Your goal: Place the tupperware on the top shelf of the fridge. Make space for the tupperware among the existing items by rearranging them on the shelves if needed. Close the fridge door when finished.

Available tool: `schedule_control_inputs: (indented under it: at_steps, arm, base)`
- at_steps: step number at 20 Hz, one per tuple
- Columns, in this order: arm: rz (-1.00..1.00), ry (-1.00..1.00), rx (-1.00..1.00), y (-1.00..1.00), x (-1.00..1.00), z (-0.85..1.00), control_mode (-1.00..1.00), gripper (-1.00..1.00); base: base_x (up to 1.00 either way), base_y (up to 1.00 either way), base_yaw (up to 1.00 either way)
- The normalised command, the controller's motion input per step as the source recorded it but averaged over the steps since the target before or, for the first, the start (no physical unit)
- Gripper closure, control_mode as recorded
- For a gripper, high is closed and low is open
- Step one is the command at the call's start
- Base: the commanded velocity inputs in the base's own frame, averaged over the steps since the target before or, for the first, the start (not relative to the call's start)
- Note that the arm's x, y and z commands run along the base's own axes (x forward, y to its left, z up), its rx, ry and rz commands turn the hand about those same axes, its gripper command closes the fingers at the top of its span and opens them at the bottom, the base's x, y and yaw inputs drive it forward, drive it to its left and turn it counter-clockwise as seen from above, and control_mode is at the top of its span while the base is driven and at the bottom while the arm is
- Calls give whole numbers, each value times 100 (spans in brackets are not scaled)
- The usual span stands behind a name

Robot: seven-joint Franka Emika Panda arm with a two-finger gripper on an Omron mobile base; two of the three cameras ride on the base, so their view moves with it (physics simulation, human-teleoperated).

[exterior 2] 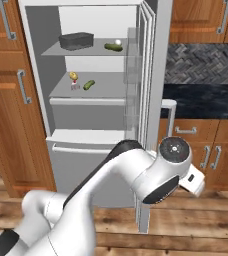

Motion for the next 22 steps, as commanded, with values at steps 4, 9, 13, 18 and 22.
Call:
schedule_control_inputs:
  at_steps: [4, 9, 13, 18, 22]
  arm:
    - [0, 0, 15, -67, 47, -3, -100, -100]
    - [3, -5, 20, -72, 16, -4, -100, -100]
    - [6, -12, 19, -62, 4, -15, -100, -100]
    - [11, -13, 16, -25, 19, -16, -100, -100]
    - [9, -2, 13, 0, 72, -45, -100, -100]
  base:
    - [0, 0, 0]
    - [0, 0, 0]
    - [0, 0, 0]
    - [0, 0, 0]
    - [0, 0, 0]
